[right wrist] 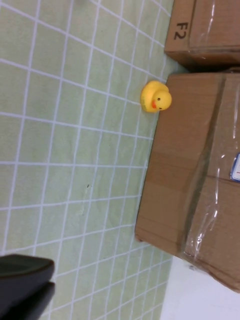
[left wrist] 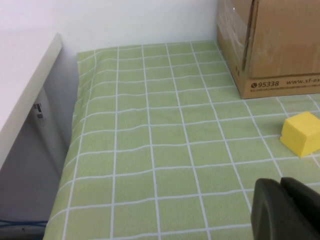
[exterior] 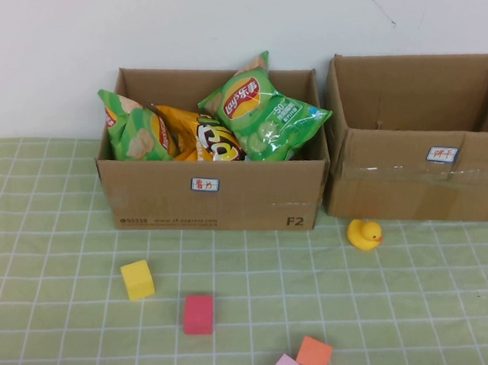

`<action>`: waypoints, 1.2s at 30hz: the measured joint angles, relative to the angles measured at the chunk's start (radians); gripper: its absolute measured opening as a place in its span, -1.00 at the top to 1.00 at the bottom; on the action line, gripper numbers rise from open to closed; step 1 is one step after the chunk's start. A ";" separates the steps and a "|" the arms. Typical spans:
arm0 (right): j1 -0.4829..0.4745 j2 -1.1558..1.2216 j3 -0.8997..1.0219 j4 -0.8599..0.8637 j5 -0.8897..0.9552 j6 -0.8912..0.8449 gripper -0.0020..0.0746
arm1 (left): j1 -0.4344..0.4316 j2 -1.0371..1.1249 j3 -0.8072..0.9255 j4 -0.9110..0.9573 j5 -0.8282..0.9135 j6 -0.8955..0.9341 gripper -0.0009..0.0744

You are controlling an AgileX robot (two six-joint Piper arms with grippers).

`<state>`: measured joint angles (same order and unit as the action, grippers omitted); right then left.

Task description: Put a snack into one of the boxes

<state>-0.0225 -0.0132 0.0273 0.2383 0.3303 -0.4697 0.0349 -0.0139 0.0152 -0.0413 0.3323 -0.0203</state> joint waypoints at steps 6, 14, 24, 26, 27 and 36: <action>0.000 0.000 -0.002 -0.030 0.016 0.092 0.95 | 0.000 0.000 0.000 0.000 0.000 0.000 0.98; -0.001 0.000 -0.006 -0.257 0.020 0.464 0.95 | 0.000 0.000 0.000 0.000 0.000 0.001 0.98; 0.003 0.000 -0.006 -0.268 0.022 0.521 0.95 | 0.000 0.000 0.000 0.000 0.000 0.001 0.98; 0.021 0.000 -0.006 -0.268 0.022 0.523 0.95 | 0.000 0.000 0.000 0.000 0.000 0.001 0.98; 0.029 0.000 -0.006 -0.264 0.022 0.523 0.95 | 0.000 0.000 0.000 0.000 0.000 0.001 0.98; 0.043 0.000 -0.006 -0.252 0.023 0.523 0.95 | 0.000 0.000 0.000 0.000 0.000 0.002 0.98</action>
<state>0.0210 -0.0132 0.0212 -0.0139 0.3538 0.0535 0.0349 -0.0139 0.0152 -0.0413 0.3323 -0.0181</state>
